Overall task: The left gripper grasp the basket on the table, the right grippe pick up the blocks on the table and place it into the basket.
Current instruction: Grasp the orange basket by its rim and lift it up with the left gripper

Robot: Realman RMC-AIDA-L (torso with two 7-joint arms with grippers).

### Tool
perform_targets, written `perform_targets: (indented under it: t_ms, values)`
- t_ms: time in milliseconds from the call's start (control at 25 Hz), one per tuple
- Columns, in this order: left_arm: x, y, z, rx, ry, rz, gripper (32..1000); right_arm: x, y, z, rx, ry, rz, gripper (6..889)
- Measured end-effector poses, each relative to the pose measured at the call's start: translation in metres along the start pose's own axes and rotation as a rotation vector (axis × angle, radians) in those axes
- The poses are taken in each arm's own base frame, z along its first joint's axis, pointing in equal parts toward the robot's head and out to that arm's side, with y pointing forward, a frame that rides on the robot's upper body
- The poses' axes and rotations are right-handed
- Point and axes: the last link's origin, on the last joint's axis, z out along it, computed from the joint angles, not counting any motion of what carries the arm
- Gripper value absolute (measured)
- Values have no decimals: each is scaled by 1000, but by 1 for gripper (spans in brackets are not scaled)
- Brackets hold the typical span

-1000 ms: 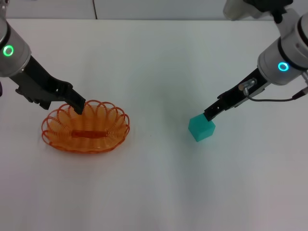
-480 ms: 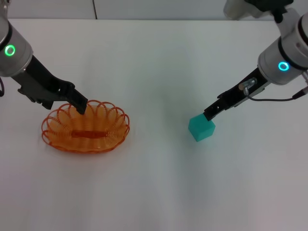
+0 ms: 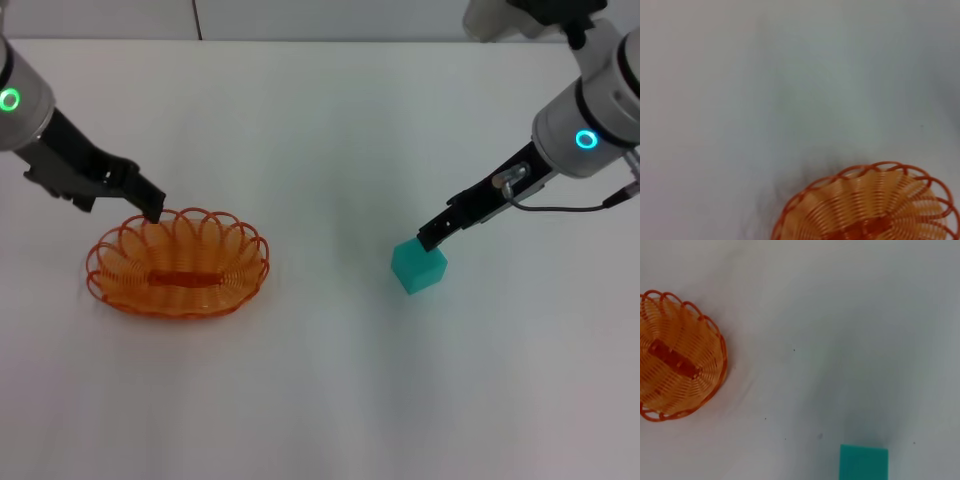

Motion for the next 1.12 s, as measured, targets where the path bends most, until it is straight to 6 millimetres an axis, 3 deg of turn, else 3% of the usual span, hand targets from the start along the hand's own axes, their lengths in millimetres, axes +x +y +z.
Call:
perform_targets:
  t_ms: [320,640,1120]
  values:
    - [-4,-16,31,25,-32,15,858,3,-4,3,-2,7,7,855]
    - [-10,-39,48,46,-22,-8,858,2,-4,5,-2,8,0,848]
    - [-13,-43,71,58,-42,0,857,3,-6,6,0,1,-2,839]
